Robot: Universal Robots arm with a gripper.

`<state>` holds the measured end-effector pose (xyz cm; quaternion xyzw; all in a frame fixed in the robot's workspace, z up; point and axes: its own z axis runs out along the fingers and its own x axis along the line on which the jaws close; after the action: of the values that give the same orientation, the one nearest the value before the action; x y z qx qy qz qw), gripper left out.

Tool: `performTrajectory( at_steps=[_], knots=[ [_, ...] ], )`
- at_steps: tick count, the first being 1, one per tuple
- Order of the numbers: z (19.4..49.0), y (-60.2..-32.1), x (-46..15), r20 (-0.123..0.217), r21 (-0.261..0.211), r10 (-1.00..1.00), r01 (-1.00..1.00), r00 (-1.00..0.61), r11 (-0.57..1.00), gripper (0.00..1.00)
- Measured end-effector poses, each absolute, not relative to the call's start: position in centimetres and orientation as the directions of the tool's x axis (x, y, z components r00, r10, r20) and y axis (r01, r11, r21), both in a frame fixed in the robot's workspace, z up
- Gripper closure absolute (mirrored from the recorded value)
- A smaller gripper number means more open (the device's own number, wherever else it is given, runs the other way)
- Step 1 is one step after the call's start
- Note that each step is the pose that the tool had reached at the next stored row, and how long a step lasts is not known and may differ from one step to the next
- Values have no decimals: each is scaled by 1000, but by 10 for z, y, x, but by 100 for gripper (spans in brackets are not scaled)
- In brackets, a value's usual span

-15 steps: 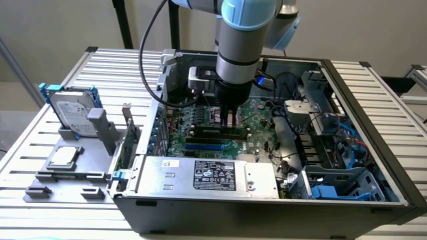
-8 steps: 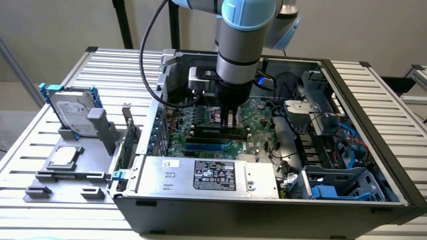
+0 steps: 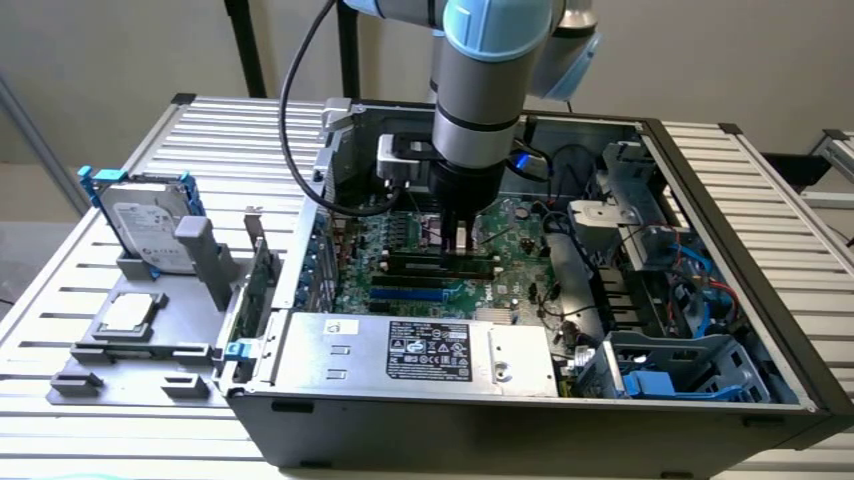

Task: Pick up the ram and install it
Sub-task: 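Insert the ram into the slot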

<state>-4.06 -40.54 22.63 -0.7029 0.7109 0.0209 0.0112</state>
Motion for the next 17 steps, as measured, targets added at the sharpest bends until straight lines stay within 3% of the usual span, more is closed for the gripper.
performTrajectory(
  at_steps=[9, 11, 17],
  knots=[
    [249, -405, -46, -46, 14, -999, -1000, -11, 10, 79],
    [250, -405, -47, -46, 14, -999, -1000, -10, 10, 88],
    [249, -405, -47, -45, 13, -999, -1000, -10, 9, 89]
  ],
)
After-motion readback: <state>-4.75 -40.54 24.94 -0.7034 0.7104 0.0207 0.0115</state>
